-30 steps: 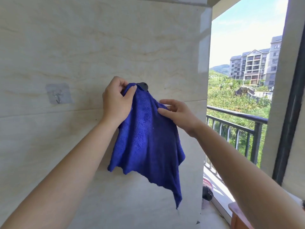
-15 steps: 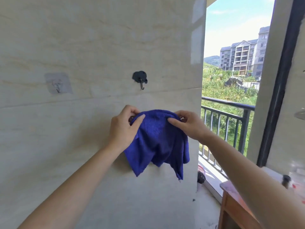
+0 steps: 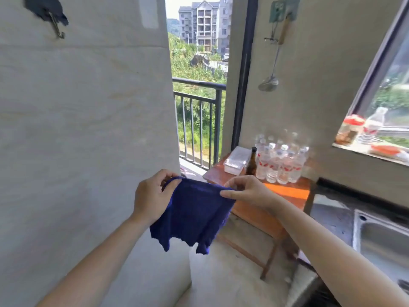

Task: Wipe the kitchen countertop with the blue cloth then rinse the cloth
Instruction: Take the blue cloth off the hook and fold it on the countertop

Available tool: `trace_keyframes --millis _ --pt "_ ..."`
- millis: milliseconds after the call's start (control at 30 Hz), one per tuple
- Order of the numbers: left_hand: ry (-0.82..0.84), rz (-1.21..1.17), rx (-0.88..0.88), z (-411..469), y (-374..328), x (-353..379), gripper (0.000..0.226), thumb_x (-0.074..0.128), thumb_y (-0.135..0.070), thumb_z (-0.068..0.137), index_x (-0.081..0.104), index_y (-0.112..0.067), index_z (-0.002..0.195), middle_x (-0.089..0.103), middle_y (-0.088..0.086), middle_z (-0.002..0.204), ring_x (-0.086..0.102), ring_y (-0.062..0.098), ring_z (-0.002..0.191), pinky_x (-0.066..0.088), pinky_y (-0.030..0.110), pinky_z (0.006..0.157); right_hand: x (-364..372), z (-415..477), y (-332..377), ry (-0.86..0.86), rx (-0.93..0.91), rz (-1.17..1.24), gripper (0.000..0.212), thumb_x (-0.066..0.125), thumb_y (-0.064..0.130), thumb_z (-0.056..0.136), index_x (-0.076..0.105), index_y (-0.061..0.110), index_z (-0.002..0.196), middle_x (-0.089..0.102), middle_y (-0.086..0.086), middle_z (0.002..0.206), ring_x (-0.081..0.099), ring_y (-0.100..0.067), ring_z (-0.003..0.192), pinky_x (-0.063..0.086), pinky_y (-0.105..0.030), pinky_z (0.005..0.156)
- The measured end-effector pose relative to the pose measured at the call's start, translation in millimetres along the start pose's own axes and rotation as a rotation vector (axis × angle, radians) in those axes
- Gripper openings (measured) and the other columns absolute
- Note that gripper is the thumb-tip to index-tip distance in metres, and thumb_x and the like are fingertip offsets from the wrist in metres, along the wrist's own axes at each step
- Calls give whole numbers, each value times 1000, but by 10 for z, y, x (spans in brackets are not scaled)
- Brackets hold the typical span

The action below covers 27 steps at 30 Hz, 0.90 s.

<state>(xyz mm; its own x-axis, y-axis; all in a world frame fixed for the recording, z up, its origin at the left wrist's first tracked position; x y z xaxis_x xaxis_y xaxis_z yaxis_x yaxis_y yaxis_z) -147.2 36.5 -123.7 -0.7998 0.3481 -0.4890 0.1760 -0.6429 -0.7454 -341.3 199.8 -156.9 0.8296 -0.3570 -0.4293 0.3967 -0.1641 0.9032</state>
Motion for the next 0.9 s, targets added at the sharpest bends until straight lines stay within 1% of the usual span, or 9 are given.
trace_keyframes --millis 133,267,367,467,600,667,733,833,900 --pt "227 -120 80 -179 -320 1019 15 67 -22 95 66 -36 94 69 -21 83 65 3 79 52 25 73 -475 -851 -573 -229 158 -158 19 75 42 86 70 24 88 74 0 81 69 -20 75 56 -37 75" --pt "411 -251 170 -497 -936 1941 25 66 -19 95 63 -43 90 68 -25 88 63 2 88 52 26 79 -1030 -1988 -877 -499 291 -192 23 74 48 84 65 27 79 63 9 66 55 -6 60 46 -26 63" --pt "573 -317 297 -910 -1604 2456 16 63 -21 97 65 -37 97 68 -19 91 62 3 89 51 24 75 -1334 -2943 -962 -668 361 -241 27 76 43 85 60 26 71 56 18 56 48 0 54 39 -18 57" --pt "695 -323 464 -1414 -2315 2830 6 62 -24 97 65 -30 99 67 -16 89 61 5 85 49 26 75 -1527 -3946 -1002 -835 419 -252 27 76 43 85 61 23 74 54 15 58 46 -2 55 38 -21 57" --pt "798 -331 670 -2178 -3204 3155 9 62 -21 96 65 -29 98 64 -16 91 59 11 91 45 30 81 -1635 -5232 -1006 -1017 486 -258 23 76 39 86 61 22 81 54 9 67 47 -2 58 40 -17 58" --pt "837 -362 693 -2601 -3584 3325 12 61 -21 98 64 -32 98 62 -18 92 57 8 92 42 23 82 -1629 -5859 -996 -1076 528 -291 23 75 40 87 60 24 80 53 9 67 47 -2 59 40 -17 60" --pt "895 -409 658 -3064 -3939 3541 13 61 -23 98 62 -36 95 62 -18 86 54 2 85 38 15 77 -1593 -6518 -1010 -1137 576 -298 21 75 38 87 62 22 82 48 10 63 44 -2 57 38 -15 58" --pt "1002 -508 617 -3869 -4478 3864 17 63 -23 97 62 -37 88 60 -16 72 54 1 74 40 19 70 -1498 -7628 -1076 -1223 694 -362 22 74 46 85 65 26 83 48 10 67 46 -5 61 37 -16 59" --pt "1079 -523 655 -4451 -4846 4043 15 62 -25 97 63 -38 90 61 -17 73 55 2 73 41 21 69 -1415 -8370 -1175 -1282 772 -381 24 72 52 85 64 30 82 53 8 78 53 -7 70 42 -23 67"
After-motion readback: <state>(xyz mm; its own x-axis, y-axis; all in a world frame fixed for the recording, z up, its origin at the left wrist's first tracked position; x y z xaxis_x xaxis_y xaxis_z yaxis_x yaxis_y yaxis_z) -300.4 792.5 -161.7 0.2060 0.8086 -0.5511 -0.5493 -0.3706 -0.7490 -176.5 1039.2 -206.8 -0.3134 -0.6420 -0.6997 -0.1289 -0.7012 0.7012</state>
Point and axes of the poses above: each hand's wrist, its own z-axis towards the middle knuckle, its own x-axis out of the palm, y = z × x, the point moved 9 cm from there along z, towards the middle knuckle
